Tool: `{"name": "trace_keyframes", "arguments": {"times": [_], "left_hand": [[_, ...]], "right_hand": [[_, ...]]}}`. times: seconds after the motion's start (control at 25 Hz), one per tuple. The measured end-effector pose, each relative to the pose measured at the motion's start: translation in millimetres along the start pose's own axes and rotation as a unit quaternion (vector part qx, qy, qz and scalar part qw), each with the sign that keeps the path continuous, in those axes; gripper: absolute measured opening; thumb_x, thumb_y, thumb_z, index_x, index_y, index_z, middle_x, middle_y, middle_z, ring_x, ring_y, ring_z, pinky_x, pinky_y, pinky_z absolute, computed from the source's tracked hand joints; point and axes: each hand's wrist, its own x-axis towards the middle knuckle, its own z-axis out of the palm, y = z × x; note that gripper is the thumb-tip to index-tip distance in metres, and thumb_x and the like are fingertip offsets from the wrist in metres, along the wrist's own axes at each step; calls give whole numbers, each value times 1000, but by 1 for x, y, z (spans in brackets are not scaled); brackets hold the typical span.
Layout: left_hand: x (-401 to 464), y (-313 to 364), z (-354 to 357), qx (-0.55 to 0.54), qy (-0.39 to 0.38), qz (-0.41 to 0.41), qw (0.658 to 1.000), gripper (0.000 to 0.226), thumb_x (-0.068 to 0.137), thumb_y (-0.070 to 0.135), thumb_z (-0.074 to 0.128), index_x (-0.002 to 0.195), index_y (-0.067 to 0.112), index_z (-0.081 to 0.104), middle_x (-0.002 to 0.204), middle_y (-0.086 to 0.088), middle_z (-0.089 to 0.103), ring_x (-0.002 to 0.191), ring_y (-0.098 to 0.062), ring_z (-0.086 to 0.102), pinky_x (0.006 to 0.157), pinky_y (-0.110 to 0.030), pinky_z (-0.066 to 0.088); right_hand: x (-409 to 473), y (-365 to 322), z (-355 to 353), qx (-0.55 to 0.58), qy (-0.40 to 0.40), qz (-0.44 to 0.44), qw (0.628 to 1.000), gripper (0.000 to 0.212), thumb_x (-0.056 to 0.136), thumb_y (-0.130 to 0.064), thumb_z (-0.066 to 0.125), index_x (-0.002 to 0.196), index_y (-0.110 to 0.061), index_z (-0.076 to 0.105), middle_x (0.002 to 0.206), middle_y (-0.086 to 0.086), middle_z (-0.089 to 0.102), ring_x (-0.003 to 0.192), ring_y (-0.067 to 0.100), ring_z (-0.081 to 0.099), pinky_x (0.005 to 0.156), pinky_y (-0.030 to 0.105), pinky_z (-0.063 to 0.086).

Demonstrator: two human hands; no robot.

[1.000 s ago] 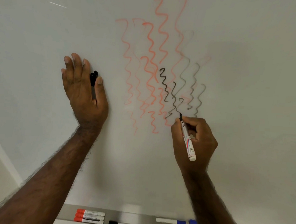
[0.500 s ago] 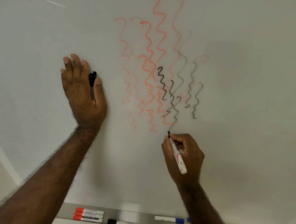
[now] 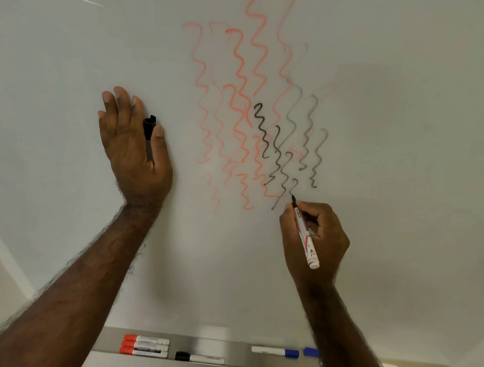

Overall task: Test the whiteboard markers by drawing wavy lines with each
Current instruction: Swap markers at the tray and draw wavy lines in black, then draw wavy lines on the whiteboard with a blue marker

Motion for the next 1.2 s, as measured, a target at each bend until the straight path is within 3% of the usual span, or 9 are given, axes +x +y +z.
{"name": "trace_keyframes", "arguments": {"times": [0.12, 0.2, 0.32, 0.52, 0.72, 0.84, 1.0, 1.12, 1.2], "left_hand": [[-4, -1, -2, 4, -6, -5, 1000, 44, 108, 5, 54, 148, -12, 46, 157, -34, 41, 150, -54, 32, 126, -66, 23], [-10, -2, -7, 8, -22, -4, 1000, 43, 108, 5, 53, 148, -12, 47, 157, -32, 43, 150, -52, 33, 125, -65, 26], [-20, 2, -25, -9, -57, -3, 998, 42, 109, 5, 53, 148, -10, 49, 158, -27, 45, 152, -45, 36, 125, -60, 33], [-39, 29, -64, -136, -119, -129, 975, 46, 109, 8, 55, 152, -4, 45, 158, -17, 49, 148, -23, 49, 119, -46, 45], [-102, 60, -102, -190, -201, -297, 914, 45, 105, 12, 63, 150, 7, 55, 149, -3, 61, 134, -11, 61, 117, -43, 49], [-139, 76, -117, -206, -246, -336, 886, 41, 106, 21, 65, 146, 17, 61, 132, 0, 72, 118, -19, 72, 98, -47, 60], [-175, 101, -127, -226, -348, -368, 832, 38, 107, 15, 60, 143, 26, 62, 104, 1, 64, 79, -15, 68, 71, -32, 58], [-192, 118, -131, -259, -417, -397, 776, 34, 110, 22, 55, 142, 32, 61, 103, 5, 57, 81, -11, 60, 74, -23, 53], [-198, 125, -132, -283, -438, -411, 747, 35, 108, 27, 51, 141, 32, 62, 103, 6, 57, 80, -13, 58, 74, -26, 53]], "right_hand": [[-7, -2, -5, 5, -44, 51, 998, 13, 84, -3, 83, 88, -10, 74, 74, -1, 70, 64, 15, 66, 62, 28, 56], [-10, -4, -10, 59, -73, 134, 986, 17, 85, -4, 82, 87, -16, 71, 72, -2, 71, 62, 20, 69, 59, 39, 58], [-11, -7, -24, 192, -89, 249, 945, 19, 89, -2, 82, 91, -13, 67, 76, 13, 70, 61, 38, 69, 53, 40, 59], [-26, -10, -37, 280, -161, 326, 889, 17, 90, -3, 81, 104, -8, 72, 92, 16, 76, 75, 33, 72, 59, 41, 62], [-51, -9, -41, 314, -202, 404, 835, 24, 95, -15, 73, 118, -7, 71, 106, 15, 79, 86, 33, 74, 59, 40, 62], [-62, -6, -46, 313, -233, 418, 820, 20, 101, -14, 67, 119, -6, 72, 106, 15, 79, 87, 34, 74, 63, 43, 61], [-75, 1, -55, 302, -261, 442, 804, 14, 104, -11, 62, 108, 2, 67, 94, 21, 78, 76, 38, 72, 59, 41, 58], [-82, 6, -62, 296, -280, 465, 786, 17, 99, -11, 68, 96, 4, 61, 80, 25, 74, 64, 36, 69, 53, 36, 55], [-86, 8, -66, 291, -302, 460, 783, 18, 96, -14, 70, 85, -3, 61, 74, 25, 72, 59, 35, 66, 51, 36, 53]]}}
